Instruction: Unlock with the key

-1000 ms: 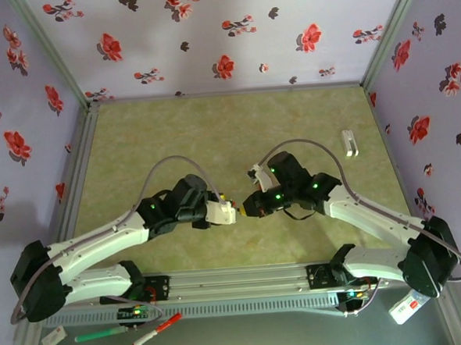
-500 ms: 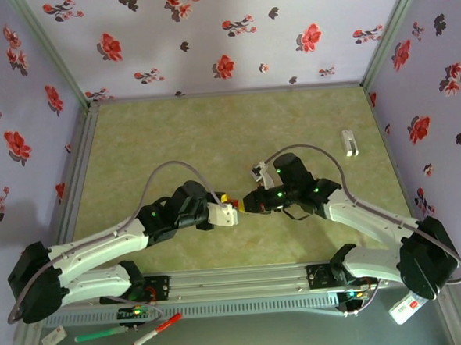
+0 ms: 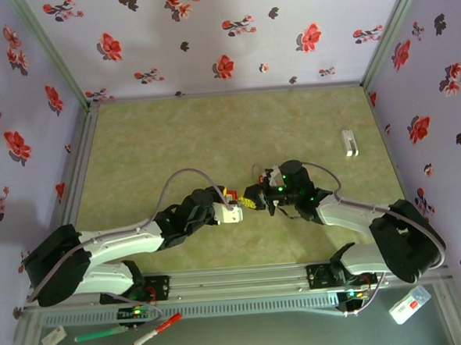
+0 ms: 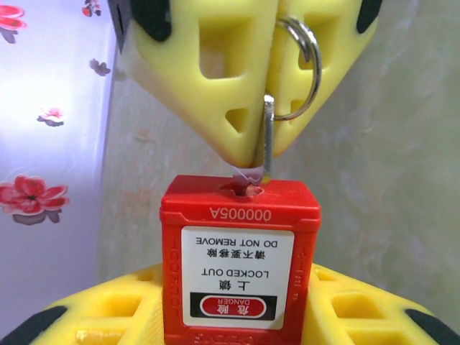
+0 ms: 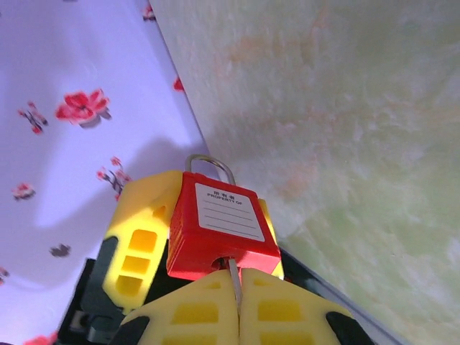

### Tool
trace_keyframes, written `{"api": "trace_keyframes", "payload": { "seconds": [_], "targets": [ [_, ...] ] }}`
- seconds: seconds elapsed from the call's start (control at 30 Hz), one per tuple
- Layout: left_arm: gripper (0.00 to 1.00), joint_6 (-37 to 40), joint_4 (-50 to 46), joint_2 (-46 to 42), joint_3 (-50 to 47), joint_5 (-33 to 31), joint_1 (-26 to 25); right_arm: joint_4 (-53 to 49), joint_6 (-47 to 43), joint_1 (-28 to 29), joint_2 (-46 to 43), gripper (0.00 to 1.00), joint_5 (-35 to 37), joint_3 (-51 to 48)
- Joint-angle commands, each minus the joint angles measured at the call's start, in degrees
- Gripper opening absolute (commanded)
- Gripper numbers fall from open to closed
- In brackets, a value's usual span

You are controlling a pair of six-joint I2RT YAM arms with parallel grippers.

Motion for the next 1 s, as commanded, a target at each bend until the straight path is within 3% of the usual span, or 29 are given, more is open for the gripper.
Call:
{"api": "trace_keyframes", "payload": {
  "seconds": [0.0,0.07,0.1,0.2,0.33,0.47,0.57,0.67,0.77,0.87,0.97],
  "targets": [
    [0.0,0.47,16.28,-0.57,1.6,3.9,-2.68,6.05,8.81,-0.14,-0.5,0.0,6.28,0.24],
    [0.0,-1.07,16.2,-0.48,1.53,3.95,-2.52,3.93,8.82,-0.48,-1.95,0.0,6.5,0.25],
    [0.0,-2.51,15.85,-0.6,1.58,4.26,-2.11,2.65,8.61,-0.81,-2.77,0.05,6.5,0.26],
    [0.0,-11.03,11.08,-2.01,3.02,7.6,0.97,-7.76,3.41,-4.03,-7.67,0.33,5.8,2.07],
    [0.0,-22.26,6.27,-4.22,5.33,13.13,5.65,-31.47,-9.09,-12.02,-17.99,0.7,7.9,7.55],
    [0.0,-35.25,3.48,-5.39,8.25,18.25,9.17,-49.81,-24.92,-17.79,-25.87,0.9,14.14,15.11],
    [0.0,-49.1,3.08,-5.67,11.39,19.4,11.5,-51.14,-32.68,-17.65,-30.38,0.91,18.04,15.05],
    [0.0,-61.49,1.33,-5.19,15.11,20.45,12.46,-41.61,-34.98,-16.08,-35.24,0.88,17.54,9.48],
    [0.0,-71.02,-2.25,-3.79,19.56,20.09,12.65,-33.8,-36.92,-11.09,-38.28,0.86,21.77,5.16],
    [0.0,-75.8,-5.06,-2.4,22.89,20.18,12.43,-29.67,-39.4,-5.31,-37.61,0.86,27.61,3.37],
    [0.0,-75.35,-6.26,-2.08,24.31,20.08,12.13,-25.35,-39.44,-2.86,-34.16,0.86,28.15,2.84]
  ]
}}
